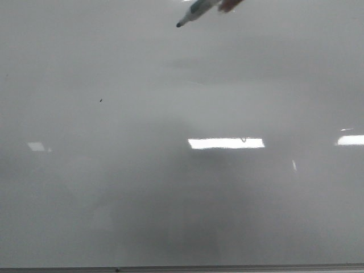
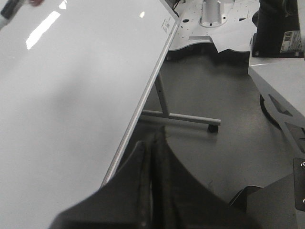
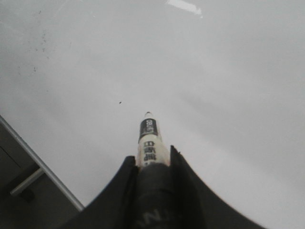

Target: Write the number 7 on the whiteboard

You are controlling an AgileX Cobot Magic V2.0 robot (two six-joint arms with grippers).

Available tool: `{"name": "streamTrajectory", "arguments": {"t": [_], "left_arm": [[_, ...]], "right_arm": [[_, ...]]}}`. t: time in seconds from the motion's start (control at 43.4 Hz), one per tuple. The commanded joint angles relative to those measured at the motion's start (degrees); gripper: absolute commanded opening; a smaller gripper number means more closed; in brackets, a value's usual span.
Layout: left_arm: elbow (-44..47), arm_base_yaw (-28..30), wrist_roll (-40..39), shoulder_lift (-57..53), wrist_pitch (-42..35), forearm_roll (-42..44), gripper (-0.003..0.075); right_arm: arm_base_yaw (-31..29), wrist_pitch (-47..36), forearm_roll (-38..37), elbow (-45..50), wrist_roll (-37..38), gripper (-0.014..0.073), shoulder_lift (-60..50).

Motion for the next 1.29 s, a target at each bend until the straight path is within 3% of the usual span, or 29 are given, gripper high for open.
{"name": "streamTrajectory", "arguments": {"t": [0.0, 0.415, 0.622, 1.06, 1.267], "left_arm": [[-1.6, -0.4, -0.5, 0.3, -4.6, -1.7, -0.002], [-1.6, -0.4, -0.5, 0.3, -4.6, -1.7, -0.002], [-1.6, -0.4, -0.5, 0.3, -4.8, -1.7, -0.002], [-1.6, -0.4, -0.5, 0.3, -4.8, -1.7, -0.002], [-1.6, -0.4, -0.5, 0.3, -4.8, -1.7, -0.002]], "right_arm": [[-0.3, -4.9, 1.0, -6.1, 0.0, -0.0057, 4.5], [-0.3, -6.7, 1.0, -14.2, 0.0, -0.0057, 18.0], [-1.4, -7.2, 1.0, -14.2, 0.0, -0.0057, 18.2], [-10.8, -2.1, -0.6, -11.6, -0.3, -0.0057, 12.8], [-12.3, 0.1, -0.7, -9.7, -0.7, -0.0057, 12.1]]}}
